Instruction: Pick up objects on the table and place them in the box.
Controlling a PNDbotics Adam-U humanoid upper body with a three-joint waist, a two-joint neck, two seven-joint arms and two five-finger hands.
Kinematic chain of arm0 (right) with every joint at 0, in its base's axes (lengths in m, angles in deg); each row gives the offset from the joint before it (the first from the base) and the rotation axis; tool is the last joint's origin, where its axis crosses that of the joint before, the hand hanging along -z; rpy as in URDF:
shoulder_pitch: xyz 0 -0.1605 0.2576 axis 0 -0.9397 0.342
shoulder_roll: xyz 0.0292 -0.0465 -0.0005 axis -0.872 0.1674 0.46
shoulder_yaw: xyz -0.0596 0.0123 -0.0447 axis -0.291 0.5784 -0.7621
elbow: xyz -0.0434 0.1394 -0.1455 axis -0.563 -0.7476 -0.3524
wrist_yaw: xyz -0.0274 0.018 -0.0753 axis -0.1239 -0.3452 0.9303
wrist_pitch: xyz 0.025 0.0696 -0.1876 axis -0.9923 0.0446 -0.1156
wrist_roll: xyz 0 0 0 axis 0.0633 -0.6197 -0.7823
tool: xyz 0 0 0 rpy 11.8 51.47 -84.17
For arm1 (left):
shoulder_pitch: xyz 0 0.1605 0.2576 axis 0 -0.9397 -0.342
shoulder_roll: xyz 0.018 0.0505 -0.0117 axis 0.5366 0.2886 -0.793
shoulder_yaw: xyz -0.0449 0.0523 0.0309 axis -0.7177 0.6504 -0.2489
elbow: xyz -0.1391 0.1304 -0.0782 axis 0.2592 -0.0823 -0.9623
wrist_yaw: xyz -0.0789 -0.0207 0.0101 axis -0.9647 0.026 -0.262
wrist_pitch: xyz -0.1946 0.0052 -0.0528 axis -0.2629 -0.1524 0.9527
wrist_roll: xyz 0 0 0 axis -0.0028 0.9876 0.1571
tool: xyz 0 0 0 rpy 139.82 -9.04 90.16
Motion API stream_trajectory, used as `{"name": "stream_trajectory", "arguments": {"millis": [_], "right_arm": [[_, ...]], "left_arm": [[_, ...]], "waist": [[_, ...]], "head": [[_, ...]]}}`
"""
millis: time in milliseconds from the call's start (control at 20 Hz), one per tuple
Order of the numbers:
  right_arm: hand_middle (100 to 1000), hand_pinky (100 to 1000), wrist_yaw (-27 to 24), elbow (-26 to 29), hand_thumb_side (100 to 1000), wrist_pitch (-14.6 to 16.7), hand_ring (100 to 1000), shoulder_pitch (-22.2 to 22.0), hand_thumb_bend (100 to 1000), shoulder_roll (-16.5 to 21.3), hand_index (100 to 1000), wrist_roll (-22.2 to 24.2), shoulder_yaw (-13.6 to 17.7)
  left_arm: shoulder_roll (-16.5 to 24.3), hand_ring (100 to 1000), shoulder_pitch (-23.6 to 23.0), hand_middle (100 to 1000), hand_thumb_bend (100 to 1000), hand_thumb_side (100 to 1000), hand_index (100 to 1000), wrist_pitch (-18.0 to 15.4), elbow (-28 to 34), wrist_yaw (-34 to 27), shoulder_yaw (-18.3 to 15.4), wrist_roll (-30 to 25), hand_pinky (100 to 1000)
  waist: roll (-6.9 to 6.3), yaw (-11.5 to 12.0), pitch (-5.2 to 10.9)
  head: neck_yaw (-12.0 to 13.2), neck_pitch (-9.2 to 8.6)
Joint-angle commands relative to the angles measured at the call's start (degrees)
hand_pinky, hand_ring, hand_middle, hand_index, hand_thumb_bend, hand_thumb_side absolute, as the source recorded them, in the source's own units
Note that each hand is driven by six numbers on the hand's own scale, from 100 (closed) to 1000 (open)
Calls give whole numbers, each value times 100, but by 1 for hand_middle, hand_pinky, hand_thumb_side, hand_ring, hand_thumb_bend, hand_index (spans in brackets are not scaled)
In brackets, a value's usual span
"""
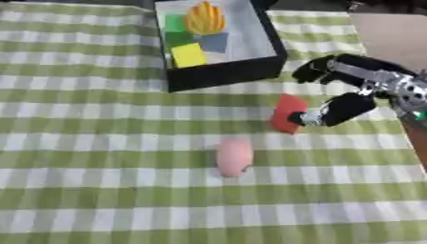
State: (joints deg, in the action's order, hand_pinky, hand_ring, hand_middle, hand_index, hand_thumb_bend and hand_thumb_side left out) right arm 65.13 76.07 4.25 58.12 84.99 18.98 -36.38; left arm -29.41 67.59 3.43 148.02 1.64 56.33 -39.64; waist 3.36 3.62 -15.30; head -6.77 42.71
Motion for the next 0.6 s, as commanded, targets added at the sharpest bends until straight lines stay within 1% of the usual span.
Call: {"name": "stream_trajectory", "arguments": {"millis": [50, 400, 600], "right_arm": [[775, 872, 124, -137, 345, 58, 872, 101, 498, 22, 855, -12, 14], [772, 871, 287, -336, 342, 99, 870, 139, 500, -127, 852, 57, -66], [751, 869, 388, -432, 336, 125, 868, 145, 503, -181, 842, 94, -101]], "left_arm": [[48, 810, 29, 805, 104, 763, 829, -21, 91, -27, -33, -9, 830], [34, 808, 60, 803, 100, 764, 828, -22, 96, -42, -26, -6, 841], [26, 808, 69, 802, 100, 763, 828, -27, 104, -46, -27, -5, 843]], "waist": [[-26, 17, -23], [-59, 46, -64], [-69, 63, -80]], "head": [[-14, -52], [-28, -66], [-38, -72]]}}
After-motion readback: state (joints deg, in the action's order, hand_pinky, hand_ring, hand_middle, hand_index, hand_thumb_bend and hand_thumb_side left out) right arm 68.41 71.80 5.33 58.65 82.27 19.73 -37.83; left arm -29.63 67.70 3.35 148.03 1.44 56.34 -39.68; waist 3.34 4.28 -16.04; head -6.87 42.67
